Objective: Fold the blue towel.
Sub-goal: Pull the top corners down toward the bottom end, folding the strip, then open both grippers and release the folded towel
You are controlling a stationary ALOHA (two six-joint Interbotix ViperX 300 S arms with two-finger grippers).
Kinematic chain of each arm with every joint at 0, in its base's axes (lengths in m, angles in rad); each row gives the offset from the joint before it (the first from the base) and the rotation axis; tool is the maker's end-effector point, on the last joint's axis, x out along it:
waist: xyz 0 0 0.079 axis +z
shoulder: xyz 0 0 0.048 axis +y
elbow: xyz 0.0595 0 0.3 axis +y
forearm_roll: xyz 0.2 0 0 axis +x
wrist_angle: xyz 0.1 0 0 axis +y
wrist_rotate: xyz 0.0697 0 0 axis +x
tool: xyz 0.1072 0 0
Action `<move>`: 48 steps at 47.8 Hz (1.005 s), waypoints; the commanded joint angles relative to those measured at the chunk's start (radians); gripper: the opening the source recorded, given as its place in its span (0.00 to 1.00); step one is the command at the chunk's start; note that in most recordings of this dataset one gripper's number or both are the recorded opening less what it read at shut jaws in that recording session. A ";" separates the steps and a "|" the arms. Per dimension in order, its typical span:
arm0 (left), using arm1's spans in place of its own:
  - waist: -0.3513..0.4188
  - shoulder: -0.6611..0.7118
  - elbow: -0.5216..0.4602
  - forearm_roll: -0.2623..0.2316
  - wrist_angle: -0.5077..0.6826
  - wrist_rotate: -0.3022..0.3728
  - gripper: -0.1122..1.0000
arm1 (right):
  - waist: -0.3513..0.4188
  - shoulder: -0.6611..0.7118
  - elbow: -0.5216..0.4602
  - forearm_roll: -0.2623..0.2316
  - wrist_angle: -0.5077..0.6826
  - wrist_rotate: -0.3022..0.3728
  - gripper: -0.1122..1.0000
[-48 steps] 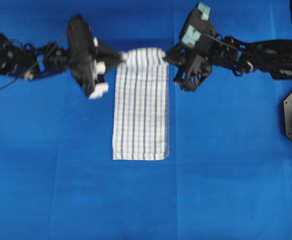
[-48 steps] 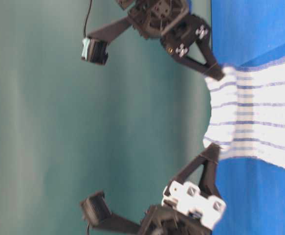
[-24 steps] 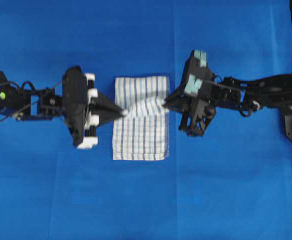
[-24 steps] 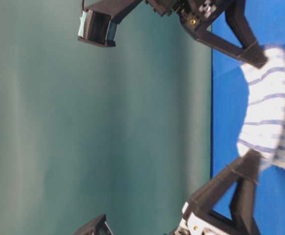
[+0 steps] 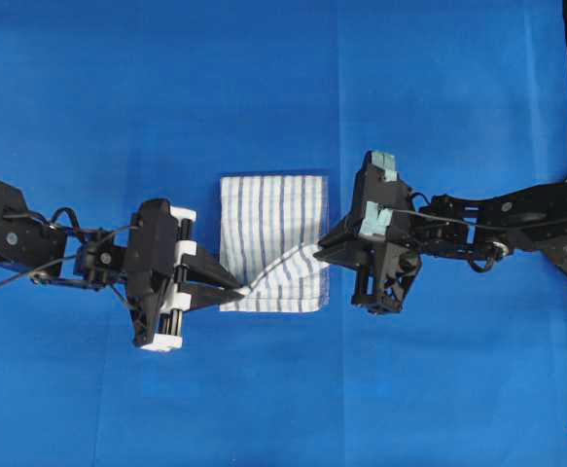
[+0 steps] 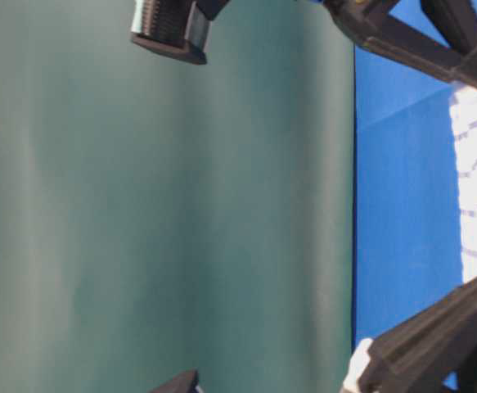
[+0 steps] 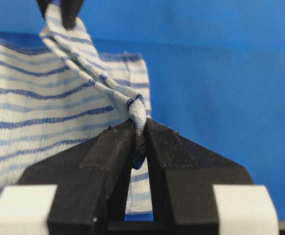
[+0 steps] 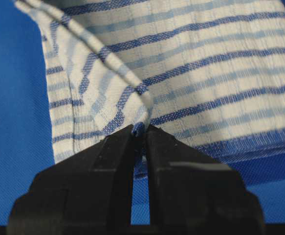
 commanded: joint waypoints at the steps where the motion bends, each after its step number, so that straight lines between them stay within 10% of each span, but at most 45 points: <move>1: -0.009 0.008 -0.023 0.002 -0.009 -0.003 0.16 | 0.012 0.003 -0.017 0.008 -0.017 0.000 0.17; 31: 0.017 0.012 0.005 -0.006 0.029 -0.018 0.27 | 0.046 0.028 -0.029 0.025 -0.017 0.003 0.19; 41: 0.044 -0.032 0.020 -0.005 0.114 -0.017 0.76 | 0.061 0.018 -0.035 0.028 -0.015 -0.002 0.68; 48: 0.063 -0.144 0.054 -0.003 0.207 -0.006 0.73 | 0.060 -0.040 -0.020 0.023 -0.011 -0.018 0.93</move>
